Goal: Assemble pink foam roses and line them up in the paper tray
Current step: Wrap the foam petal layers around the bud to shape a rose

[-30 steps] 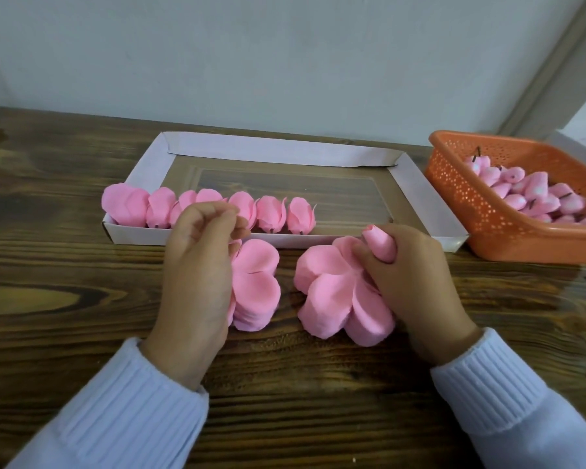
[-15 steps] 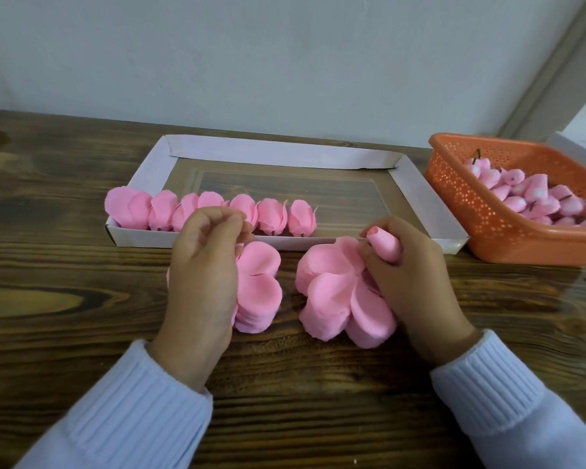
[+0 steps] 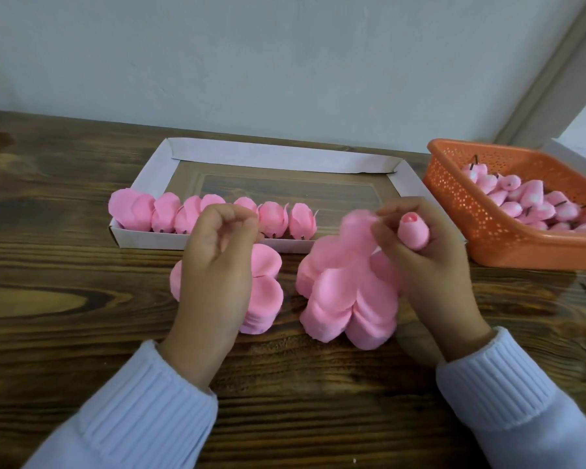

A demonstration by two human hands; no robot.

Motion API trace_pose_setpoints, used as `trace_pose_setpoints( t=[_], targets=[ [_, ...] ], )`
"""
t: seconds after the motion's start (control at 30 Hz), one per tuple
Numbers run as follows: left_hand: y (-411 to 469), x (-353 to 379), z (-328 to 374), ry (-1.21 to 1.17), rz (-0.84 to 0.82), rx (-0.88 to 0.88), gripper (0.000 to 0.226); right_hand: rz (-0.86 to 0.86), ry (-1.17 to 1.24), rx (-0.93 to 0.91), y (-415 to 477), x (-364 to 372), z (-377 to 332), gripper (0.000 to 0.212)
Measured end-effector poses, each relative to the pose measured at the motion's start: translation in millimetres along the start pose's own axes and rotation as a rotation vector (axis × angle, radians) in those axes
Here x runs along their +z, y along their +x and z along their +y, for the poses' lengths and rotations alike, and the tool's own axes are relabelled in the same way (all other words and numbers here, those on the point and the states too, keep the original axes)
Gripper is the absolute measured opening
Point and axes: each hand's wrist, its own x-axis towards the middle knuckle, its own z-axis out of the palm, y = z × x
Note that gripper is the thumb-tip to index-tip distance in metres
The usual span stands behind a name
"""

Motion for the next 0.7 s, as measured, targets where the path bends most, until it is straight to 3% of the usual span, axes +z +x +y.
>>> trace_pose_setpoints(
  t=[0.13, 0.23, 0.27, 0.37, 0.53, 0.6, 0.7],
  targets=[
    [0, 6, 9, 0.123, -0.294, 0.070, 0.034, 0.036, -0.037, -0.211, 5, -3, -22, 0.021],
    [7, 16, 19, 0.194, -0.517, 0.009, 0.063, -0.015, -0.033, -0.296, 8, 2, -36, 0.020],
    [9, 19, 22, 0.226, -0.579, 0.011, 0.059, -0.037, -0.031, -0.319, 10, 4, -40, 0.022],
    [10, 26, 29, 0.260, -0.689, 0.014, 0.006, -0.067, -0.040, -0.354, 16, 9, -44, 0.026],
    [5, 27, 12, 0.205, -0.647, -0.150, 0.006, -0.076, 0.023, -0.200, 13, 21, -27, 0.024],
    [3, 29, 11, 0.188, -0.653, -0.201, 0.021, -0.108, 0.069, -0.130, 8, 25, -20, 0.024],
    [4, 28, 13, 0.237, -0.702, -0.171, 0.027, -0.189, 0.086, -0.141, 5, 26, -16, 0.028]
  ],
)
